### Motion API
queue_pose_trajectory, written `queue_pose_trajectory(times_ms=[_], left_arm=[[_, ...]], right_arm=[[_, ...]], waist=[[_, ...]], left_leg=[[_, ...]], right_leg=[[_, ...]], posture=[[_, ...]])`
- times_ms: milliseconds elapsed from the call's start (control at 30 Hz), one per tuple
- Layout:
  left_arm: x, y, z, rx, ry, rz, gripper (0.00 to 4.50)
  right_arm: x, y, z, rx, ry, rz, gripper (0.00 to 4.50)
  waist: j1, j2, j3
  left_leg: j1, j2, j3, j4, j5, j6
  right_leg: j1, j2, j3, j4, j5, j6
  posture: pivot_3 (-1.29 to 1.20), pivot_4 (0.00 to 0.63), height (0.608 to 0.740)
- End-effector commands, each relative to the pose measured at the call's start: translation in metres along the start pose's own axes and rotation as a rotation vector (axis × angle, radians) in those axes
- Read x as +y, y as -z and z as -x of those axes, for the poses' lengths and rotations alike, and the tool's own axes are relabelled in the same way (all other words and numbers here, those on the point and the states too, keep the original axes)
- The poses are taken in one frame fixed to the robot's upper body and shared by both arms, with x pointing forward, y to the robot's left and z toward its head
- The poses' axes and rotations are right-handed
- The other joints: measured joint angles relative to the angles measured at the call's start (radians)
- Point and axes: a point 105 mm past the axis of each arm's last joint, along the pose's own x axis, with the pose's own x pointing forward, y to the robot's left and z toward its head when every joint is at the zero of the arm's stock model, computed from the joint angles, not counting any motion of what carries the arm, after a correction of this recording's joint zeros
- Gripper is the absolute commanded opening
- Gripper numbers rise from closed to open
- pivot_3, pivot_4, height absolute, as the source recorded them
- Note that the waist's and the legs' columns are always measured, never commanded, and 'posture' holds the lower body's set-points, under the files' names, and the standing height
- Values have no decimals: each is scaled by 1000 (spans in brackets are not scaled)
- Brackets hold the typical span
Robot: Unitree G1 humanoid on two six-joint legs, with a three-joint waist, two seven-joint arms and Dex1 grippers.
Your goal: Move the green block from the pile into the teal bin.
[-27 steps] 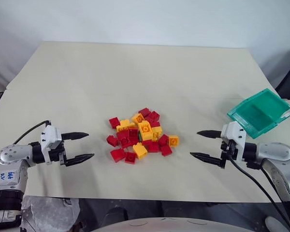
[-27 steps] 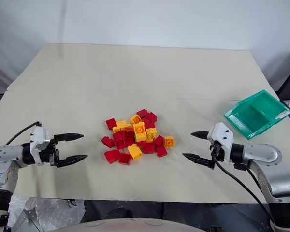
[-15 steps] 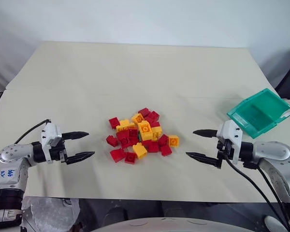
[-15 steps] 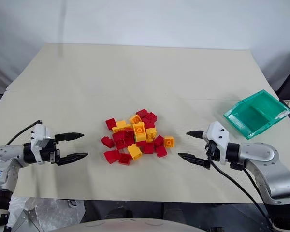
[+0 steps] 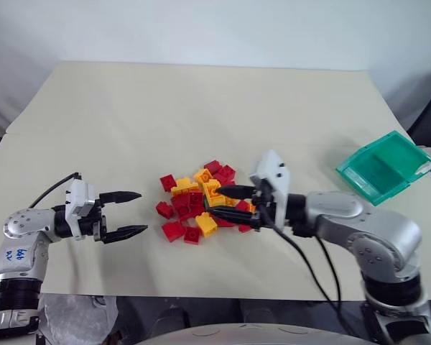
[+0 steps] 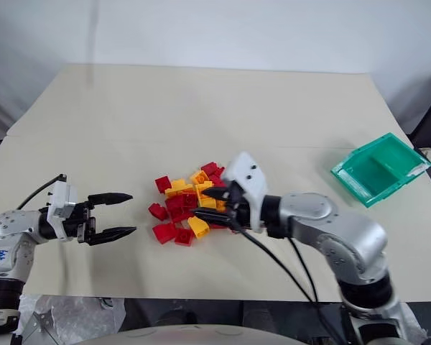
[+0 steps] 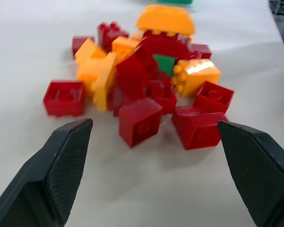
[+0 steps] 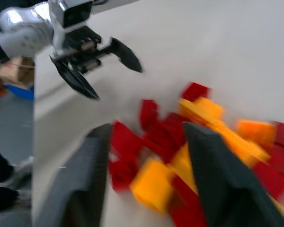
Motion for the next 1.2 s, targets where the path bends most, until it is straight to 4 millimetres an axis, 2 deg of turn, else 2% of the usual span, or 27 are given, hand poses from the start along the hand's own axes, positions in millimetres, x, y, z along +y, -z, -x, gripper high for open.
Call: queue_pose_trajectory(times_ms=[33,133,267,433,500,600,667,833,933,1067,1133,1200], left_arm=[[2,-10,-3,-33,22,-51,4500],[2,-9,-4,-33,50,-46,4500],[4,-9,-6,-33,57,-46,4500],[4,-10,-11,-43,61,-50,4500],[4,-10,-12,-48,59,-53,4500],[7,-10,-14,-55,46,-55,4500],[9,-9,-16,-58,44,-57,4500],[11,-8,-21,-67,46,-60,4500],[12,-8,-23,-70,48,-61,4500],[14,-9,-26,-80,58,-68,4500],[15,-9,-27,-80,61,-67,4500],[15,-9,-28,-81,70,-66,4500]], right_arm=[[-2,-2,-16,-10,32,-36,929],[-9,14,-33,54,57,-99,26],[-26,27,-47,63,103,-121,26],[-46,33,-46,62,171,-80,26],[-58,30,-38,45,219,-72,26],[-83,23,-10,20,326,-60,26],[-98,30,6,47,407,-49,26],[-117,43,29,94,504,-16,26],[-116,43,33,95,491,10,26],[-86,12,41,-21,308,50,26],[-73,13,53,1,219,69,26],[-62,19,67,44,141,77,395]], waist=[[1,0,0],[0,0,0],[-3,0,0],[-13,0,0],[-17,0,0],[-16,0,0],[-14,-1,0],[-16,-1,0],[-20,0,0],[-20,1,0],[-17,1,1],[-14,1,0]], left_leg=[[0,0,0,0,0,0],[-1,-2,0,0,0,0],[-1,-3,1,0,0,0],[-1,-2,1,0,0,0],[-1,-2,1,0,0,0],[-1,-2,0,0,0,0],[-1,-3,0,0,0,0],[-1,-2,1,0,0,1],[0,-2,1,0,0,1],[0,-1,1,0,0,1],[-1,-1,1,0,0,1],[-1,-1,1,0,-1,1]], right_leg=[[0,0,0,0,0,0],[0,-1,0,2,0,1],[0,-1,0,2,0,1],[0,0,-1,2,0,1],[0,0,-1,2,0,1],[0,0,-1,2,0,1],[1,-1,-1,2,1,1],[2,0,-1,0,1,1],[1,0,0,1,1,1],[1,1,0,1,1,1],[1,1,0,1,1,2],[2,1,-1,-1,1,2]], posture=[[0,150,740],[0,150,740],[0,150,740],[0,150,740],[0,150,740],[0,150,740],[0,150,740],[0,150,740],[0,150,740],[0,150,740],[0,150,740],[0,150,740]])
